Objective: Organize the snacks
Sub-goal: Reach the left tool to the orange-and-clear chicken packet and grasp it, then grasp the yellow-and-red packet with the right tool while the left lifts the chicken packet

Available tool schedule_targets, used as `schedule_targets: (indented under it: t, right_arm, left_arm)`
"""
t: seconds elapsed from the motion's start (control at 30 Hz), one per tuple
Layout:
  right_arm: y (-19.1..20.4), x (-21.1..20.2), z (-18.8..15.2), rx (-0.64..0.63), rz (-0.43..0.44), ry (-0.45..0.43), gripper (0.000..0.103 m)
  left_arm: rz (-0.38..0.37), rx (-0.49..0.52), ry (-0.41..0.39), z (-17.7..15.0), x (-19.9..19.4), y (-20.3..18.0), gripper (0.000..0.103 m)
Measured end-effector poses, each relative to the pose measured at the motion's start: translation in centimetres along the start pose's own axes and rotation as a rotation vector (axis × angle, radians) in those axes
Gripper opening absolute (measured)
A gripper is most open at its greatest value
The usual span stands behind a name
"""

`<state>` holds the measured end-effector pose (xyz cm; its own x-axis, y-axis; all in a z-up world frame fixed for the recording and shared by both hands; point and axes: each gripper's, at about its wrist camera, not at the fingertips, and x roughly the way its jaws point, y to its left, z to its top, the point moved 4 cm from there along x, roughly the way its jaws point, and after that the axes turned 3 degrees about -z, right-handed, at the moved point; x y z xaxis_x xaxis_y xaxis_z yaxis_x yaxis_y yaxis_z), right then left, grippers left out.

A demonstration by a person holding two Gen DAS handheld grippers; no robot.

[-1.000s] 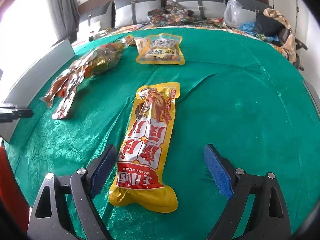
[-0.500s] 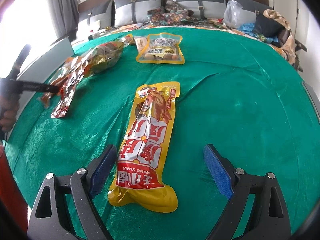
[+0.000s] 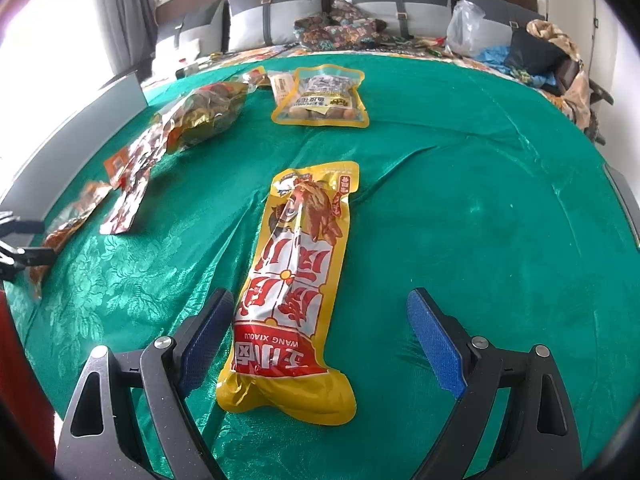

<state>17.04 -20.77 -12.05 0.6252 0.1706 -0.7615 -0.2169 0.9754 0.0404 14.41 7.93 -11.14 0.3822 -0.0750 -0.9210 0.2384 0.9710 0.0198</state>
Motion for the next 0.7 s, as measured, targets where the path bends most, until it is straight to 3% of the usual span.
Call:
schedule_targets:
  t: [0.07,0.1,0.27,0.3,0.4,0.47,0.67,0.7]
  right_arm:
    - [0.1,0.1,0.0,-0.008,-0.008,0.003,0.091]
    - [0.2,0.1,-0.1,-0.01,-0.01,0.005,0.091]
    - [0.3,0.1,0.0,-0.032,-0.002,0.02,0.093]
    - [0.3,0.2,0.1,-0.042,0.004,0.037,0.093]
    - [0.2,0.8,1.2,-0.086,0.02,0.206,0.091]
    - [-0.3,1.1,2.3,-0.038,-0.012,0.35,0.091]
    - [1.3,2.6,5.0,0.055,-0.002,0.43,0.089]
    - [1.5,3.2,4.7,0.061,-0.007,0.45,0.075]
  left_arm:
    - [-0.066,-0.076,0.027,-0.4,0.4,1.2,0.103]
    - [-0.054,-0.095,0.012,-0.6,0.2,1.5,0.101]
    - [-0.042,-0.117,-0.068,-1.3,-2.8,1.0,0.041]
    - [-0.059,-0.148,-0.063,-1.5,-3.1,1.2,0.036]
    - [-0.09,-0.226,-0.082,-2.7,-3.5,2.1,0.035]
    - [-0.088,-0.255,-0.102,-3.4,-4.0,2.0,0.035]
    - [-0.126,-0.32,-0.149,-4.3,-4.6,1.6,0.035]
    - [-0.131,-0.332,-0.159,-4.6,-4.9,1.7,0.035]
